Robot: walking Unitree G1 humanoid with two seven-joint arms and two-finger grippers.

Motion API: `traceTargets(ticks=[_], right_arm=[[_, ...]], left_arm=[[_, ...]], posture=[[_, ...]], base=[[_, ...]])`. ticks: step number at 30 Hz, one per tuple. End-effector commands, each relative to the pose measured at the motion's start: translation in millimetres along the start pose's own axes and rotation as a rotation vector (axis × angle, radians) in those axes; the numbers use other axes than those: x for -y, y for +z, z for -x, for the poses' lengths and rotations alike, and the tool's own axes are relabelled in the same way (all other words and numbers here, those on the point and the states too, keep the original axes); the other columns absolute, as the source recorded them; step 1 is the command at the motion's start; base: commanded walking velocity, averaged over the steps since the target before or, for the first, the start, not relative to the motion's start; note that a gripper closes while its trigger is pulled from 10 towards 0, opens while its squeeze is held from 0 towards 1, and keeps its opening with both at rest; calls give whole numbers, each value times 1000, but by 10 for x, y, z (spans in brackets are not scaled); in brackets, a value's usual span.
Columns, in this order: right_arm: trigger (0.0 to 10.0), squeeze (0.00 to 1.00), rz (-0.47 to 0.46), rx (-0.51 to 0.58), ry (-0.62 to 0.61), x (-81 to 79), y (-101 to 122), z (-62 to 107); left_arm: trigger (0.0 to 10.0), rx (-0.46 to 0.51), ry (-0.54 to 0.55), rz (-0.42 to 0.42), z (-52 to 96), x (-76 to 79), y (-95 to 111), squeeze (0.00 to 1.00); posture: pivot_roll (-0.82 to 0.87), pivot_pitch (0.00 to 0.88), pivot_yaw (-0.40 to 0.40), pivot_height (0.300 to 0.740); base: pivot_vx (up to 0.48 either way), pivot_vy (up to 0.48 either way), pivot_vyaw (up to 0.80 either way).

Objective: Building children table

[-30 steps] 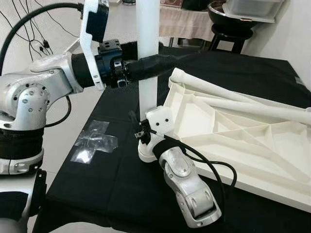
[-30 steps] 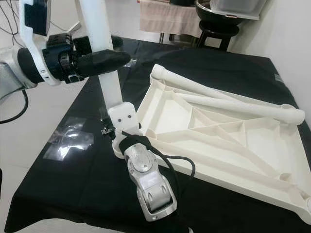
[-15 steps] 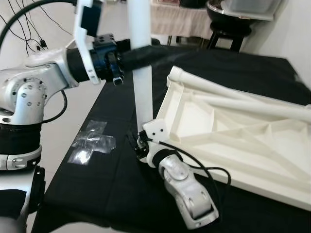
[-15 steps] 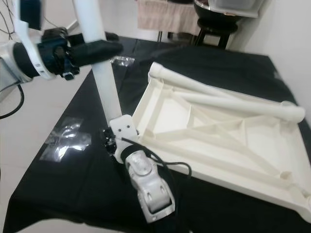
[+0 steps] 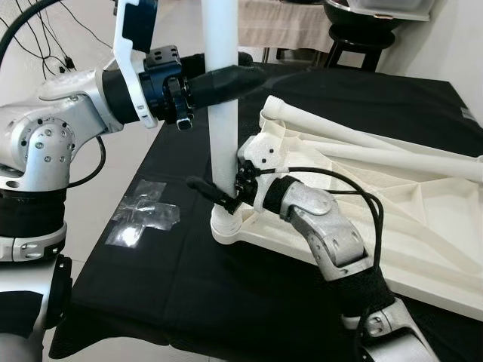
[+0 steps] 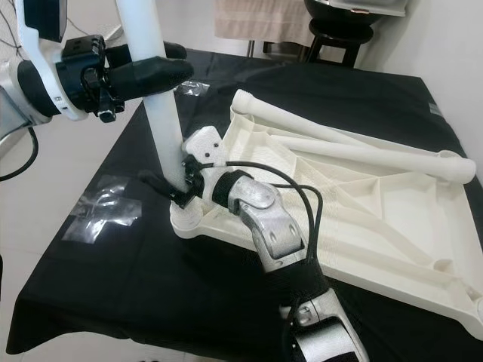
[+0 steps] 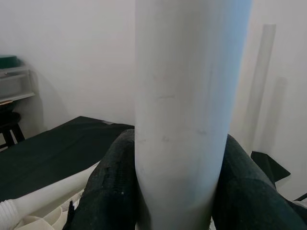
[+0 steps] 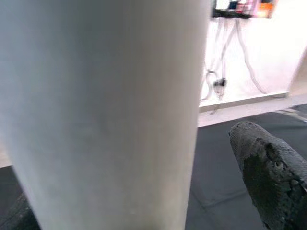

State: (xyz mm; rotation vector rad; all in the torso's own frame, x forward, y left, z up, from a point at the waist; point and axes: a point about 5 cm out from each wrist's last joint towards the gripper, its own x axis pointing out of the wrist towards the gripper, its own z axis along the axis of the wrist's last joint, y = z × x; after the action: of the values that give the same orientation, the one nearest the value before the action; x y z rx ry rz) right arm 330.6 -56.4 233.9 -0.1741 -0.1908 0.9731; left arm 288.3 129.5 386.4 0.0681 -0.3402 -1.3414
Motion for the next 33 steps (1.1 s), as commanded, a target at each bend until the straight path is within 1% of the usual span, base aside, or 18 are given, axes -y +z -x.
traceTargets(ticks=[1, 2, 4, 6, 7, 8, 9, 16, 22, 23, 25, 26, 27, 28, 29, 31, 32, 33], right_arm=[[10000, 0, 7, 13, 68, 82, 54, 28], [10000, 0, 37, 10, 159, 66, 82, 21], [10000, 0, 50, 6, 245, 43, 91, 18], [10000, 0, 50, 6, 245, 43, 91, 18], [8471, 0, 46, 7, 308, 25, 93, 20], [8471, 0, 46, 7, 308, 25, 93, 20], [0, 0, 26, 9, 350, 23, 73, 22], [0, 0, -12, -6, 400, 43, -19, 16], [0, 0, -9, -36, 381, 66, -86, 2], [0, 0, 17, -75, 361, 36, -161, -1], [0, 0, 31, -91, 351, 14, -192, -1], [0, 0, 18, -110, 316, -32, -238, -5], [0, 0, 18, -110, 316, -32, -238, -5], [0, 0, -42, -171, 161, -202, -387, -19], [0, 0, -41, -256, -157, -217, -517, -12], [0, 0, -41, -256, -157, -217, -517, -12], [0, 0, -13, -271, -372, -345, -569, 73], [0, 0, -29, -276, -415, -572, -576, 63]], left_arm=[[0, -33, -54, 29, -48, 65, -86, 0], [0, -33, -59, 29, -54, 72, -87, 0], [0, -33, -65, 30, -59, 80, -91, 0], [0, -33, -65, 30, -59, 80, -91, 0], [0, -35, -72, 30, -64, 90, -98, 0], [0, -35, -72, 30, -64, 90, -98, 0], [0, -39, -81, 30, -68, 102, -108, 0], [0, -46, -101, 25, -69, 123, -118, 0], [0, -44, -102, 14, -67, 124, -118, 0], [0, -46, -108, 57, -64, 130, -141, 1000], [0, -49, -114, 87, -61, 135, -156, 1000], [10000, -59, -95, 83, -61, 129, -165, 1000], [10000, -59, -95, 83, -61, 129, -165, 1000], [10000, -63, -11, 57, -73, 73, -168, 1000], [10000, -62, 12, 51, -73, 58, -167, 580], [10000, -62, 12, 51, -73, 58, -167, 580], [10000, -61, 27, 55, -69, 48, -165, 0], [10000, -59, 34, 61, -61, 30, -160, 0]], posture=[[59, 170, -53, 740], [60, 170, -52, 740], [62, 169, -51, 740], [62, 169, -51, 740], [63, 169, -48, 740], [63, 169, -48, 740], [66, 169, -48, 740], [68, 169, -44, 740], [67, 172, -44, 740], [68, 174, -46, 740], [68, 174, -46, 740], [64, 179, -53, 740], [64, 179, -53, 740], [63, 186, -66, 740], [65, 185, -70, 740], [65, 185, -70, 740], [66, 184, -73, 740], [74, 194, -63, 740]], base=[[0, 0, 0], [0, 0, 0], [0, 0, 0], [0, 0, 0], [0, 0, 0], [0, 0, 0], [0, 0, 0], [0, 0, 0], [0, 0, 0], [0, 0, 0], [0, 0, 0], [0, 0, 0], [0, 0, 0], [0, 0, 0], [0, 0, 0], [0, 0, 0], [0, 0, 0], [0, 0, 0]])
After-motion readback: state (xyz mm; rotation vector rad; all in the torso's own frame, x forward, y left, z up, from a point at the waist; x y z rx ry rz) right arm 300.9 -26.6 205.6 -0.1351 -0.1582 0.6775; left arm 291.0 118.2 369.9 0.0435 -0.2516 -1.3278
